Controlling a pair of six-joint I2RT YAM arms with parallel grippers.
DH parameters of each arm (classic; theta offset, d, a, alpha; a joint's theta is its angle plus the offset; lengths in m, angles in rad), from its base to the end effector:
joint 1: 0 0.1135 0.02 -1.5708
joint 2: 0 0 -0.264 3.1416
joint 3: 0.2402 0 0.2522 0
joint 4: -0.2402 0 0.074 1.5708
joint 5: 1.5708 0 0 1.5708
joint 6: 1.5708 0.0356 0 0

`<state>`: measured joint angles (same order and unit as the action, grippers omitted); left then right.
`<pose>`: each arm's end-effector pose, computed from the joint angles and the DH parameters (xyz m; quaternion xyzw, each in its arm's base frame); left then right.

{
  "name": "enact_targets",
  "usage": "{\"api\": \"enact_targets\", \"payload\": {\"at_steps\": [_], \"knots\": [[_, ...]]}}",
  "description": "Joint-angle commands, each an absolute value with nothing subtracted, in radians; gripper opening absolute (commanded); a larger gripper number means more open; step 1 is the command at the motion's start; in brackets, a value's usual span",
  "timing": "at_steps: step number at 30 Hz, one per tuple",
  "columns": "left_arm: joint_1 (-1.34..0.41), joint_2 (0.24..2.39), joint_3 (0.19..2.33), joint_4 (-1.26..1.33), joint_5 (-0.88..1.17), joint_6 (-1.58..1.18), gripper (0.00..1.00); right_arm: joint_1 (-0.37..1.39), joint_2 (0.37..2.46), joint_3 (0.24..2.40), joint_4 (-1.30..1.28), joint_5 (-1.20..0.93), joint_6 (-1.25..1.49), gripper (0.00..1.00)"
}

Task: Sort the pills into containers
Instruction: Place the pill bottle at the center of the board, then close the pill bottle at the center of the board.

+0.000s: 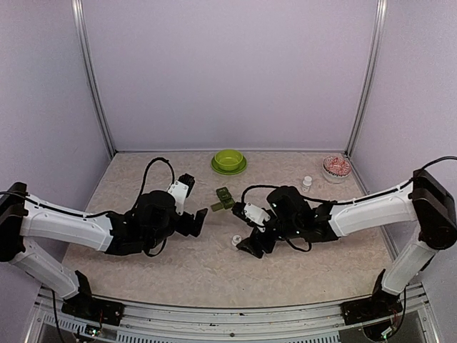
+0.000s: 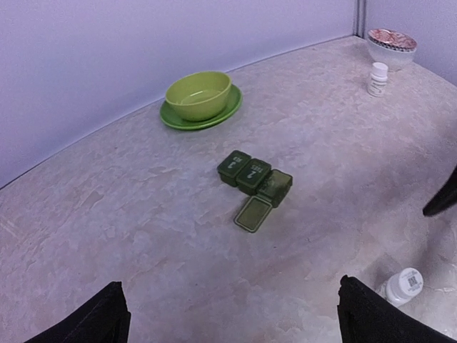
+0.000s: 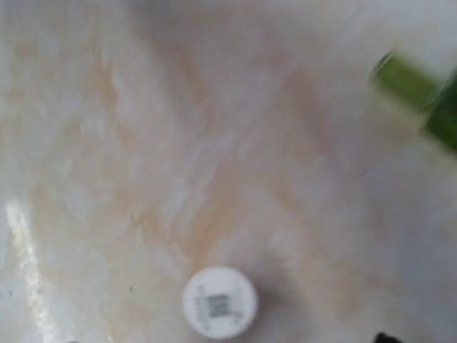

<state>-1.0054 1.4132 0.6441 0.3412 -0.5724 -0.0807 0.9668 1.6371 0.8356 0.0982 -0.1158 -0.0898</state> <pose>0.1721 -0.2353 0.2038 0.2233 0.7903 -0.0648 0.5669 0.1865 0.2776 0.1719 -0.4776 0.7701 0.2257 0.3576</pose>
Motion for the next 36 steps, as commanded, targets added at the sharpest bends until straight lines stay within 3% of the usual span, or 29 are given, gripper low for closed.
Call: {"api": "enact_targets", "payload": {"at_steps": [1,4,14,29,36], "knots": [[-1.023,1.428,0.667,0.375,-0.384,0.026,0.99,0.958,1.507,0.781,0.072,-0.028,-0.068,0.92],[-1.033,1.464,0.701,0.358,-0.287,0.08,0.99,0.926,1.431,0.738,0.087,0.004,-0.037,1.0],[-1.023,1.604,0.823,0.275,0.061,0.253,0.95,0.806,1.294,0.63,0.121,0.061,0.072,1.0],[-0.961,1.805,1.0,0.155,0.236,0.317,0.59,0.79,1.255,0.575,0.152,0.088,0.074,1.0],[-0.957,1.844,1.025,0.139,0.261,0.324,0.51,0.781,1.262,0.57,0.162,0.088,0.071,1.0]]}}
